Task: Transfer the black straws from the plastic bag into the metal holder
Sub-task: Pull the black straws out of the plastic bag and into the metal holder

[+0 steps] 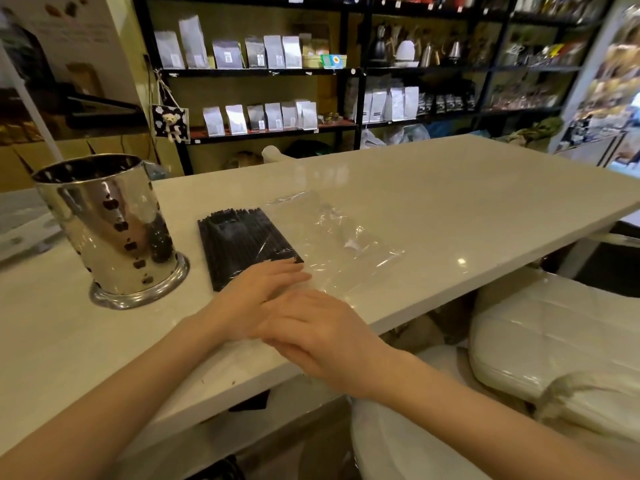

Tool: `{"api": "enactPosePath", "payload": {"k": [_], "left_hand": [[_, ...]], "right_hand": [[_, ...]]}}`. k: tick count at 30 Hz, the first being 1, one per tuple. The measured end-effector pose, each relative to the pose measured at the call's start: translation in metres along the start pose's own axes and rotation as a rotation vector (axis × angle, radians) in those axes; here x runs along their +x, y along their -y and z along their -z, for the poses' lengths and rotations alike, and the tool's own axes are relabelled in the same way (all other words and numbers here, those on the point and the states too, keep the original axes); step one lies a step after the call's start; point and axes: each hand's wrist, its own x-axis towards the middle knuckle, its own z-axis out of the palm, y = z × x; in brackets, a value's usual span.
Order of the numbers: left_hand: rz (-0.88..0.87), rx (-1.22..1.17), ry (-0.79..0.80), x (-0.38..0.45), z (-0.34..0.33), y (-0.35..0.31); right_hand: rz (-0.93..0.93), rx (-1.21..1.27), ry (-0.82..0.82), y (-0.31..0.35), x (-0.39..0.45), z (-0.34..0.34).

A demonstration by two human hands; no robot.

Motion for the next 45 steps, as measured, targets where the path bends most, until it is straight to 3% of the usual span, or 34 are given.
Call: {"api": "enactPosePath", "payload": {"k": [5, 11, 14, 18, 23, 30, 34, 37, 42, 45], "left_hand": [[-0.064, 0.012, -0.078, -0.004, -0.008, -0.002], [-0.002, 0.054, 0.028, -0.003, -0.005, -0.009], [0.004, 0.087, 0.034, -0.003, -0.006, -0.01], [0.015, 0.118, 0.038, -0.004, -0.006, -0.01], [0.017, 0.076, 0.026, -0.004, -0.007, -0.008], [0.005, 0.056, 0.015, -0.004, -0.004, -0.01], [0.009, 0.019, -0.117, -0.008, 0.009, -0.016], [0.185, 0.027, -0.246, -0.011, 0.02, -0.016], [0.665, -0.046, -0.255, -0.018, 0.022, -0.001], [0.758, -0.19, -0.307, -0.014, 0.025, -0.004]], "right_hand": [[-0.213, 0.116, 0.082, -0.016, 0.0, 0.027], [-0.456, -0.179, 0.412, -0.063, -0.005, 0.042], [-0.427, -0.24, 0.384, -0.067, -0.012, 0.043], [-0.314, -0.381, 0.218, -0.068, -0.027, 0.046], [-0.258, -0.355, 0.279, -0.055, -0.046, 0.061], [-0.339, -0.188, 0.39, -0.041, -0.076, 0.07], [-0.485, -0.059, 0.264, -0.047, -0.069, 0.082], [-0.675, -0.048, 0.196, -0.076, -0.048, 0.088], [-0.962, -0.011, 0.307, -0.133, -0.014, 0.073], [-1.106, 0.099, 0.345, -0.156, 0.007, 0.054]]}}
